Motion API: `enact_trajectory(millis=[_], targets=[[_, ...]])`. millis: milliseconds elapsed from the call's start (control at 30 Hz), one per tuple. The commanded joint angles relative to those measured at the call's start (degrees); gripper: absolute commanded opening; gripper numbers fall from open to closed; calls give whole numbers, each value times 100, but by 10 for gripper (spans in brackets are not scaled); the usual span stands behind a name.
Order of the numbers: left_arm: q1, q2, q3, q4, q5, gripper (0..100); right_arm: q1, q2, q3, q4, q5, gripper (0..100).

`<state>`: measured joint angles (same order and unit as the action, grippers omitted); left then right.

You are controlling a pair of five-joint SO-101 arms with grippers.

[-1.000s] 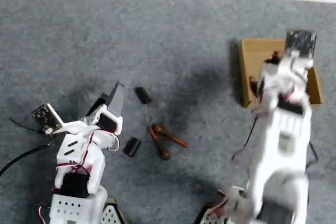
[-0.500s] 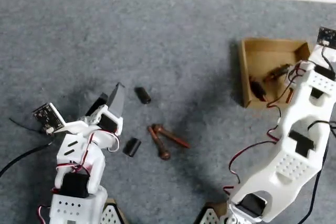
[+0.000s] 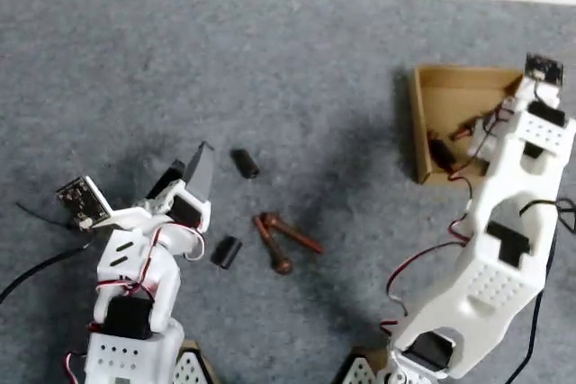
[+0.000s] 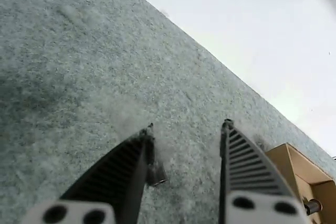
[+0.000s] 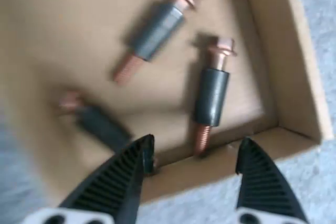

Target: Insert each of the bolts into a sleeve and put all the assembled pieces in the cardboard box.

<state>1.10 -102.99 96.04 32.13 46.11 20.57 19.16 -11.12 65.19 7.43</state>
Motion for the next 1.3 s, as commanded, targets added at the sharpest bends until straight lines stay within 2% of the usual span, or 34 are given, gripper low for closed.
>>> enact_trajectory(millis=[0, 133, 300, 467, 567, 667, 767, 1067, 1267], targets=[[-242, -4, 119, -9, -62, 204, -576, -1218, -215, 435, -193, 223], [-725, -4, 119, -26, -53, 204, -1613, -2273, 444, 954, -185, 223], [-1121, -4, 110, -26, -35, 203, -3521, -3565, 2009, 963, -193, 223], [-1525, -4, 92, -26, -35, 203, -5560, -4426, 3600, -119, -185, 223], [-1692, -4, 101, -26, -35, 202, -6369, -4444, 4295, -1007, -185, 223], [-1745, -4, 110, -9, -35, 201, -6633, -4127, 4725, -1763, -176, 223], [-1745, -4, 110, -9, -35, 200, -6659, -3486, 4488, -2158, -176, 223], [-1736, -4, 110, 9, -35, 200, -6633, -884, 2220, -2202, -176, 223], [-1719, -4, 110, 9, -35, 200, -6492, 251, 1270, -2070, -176, 223]])
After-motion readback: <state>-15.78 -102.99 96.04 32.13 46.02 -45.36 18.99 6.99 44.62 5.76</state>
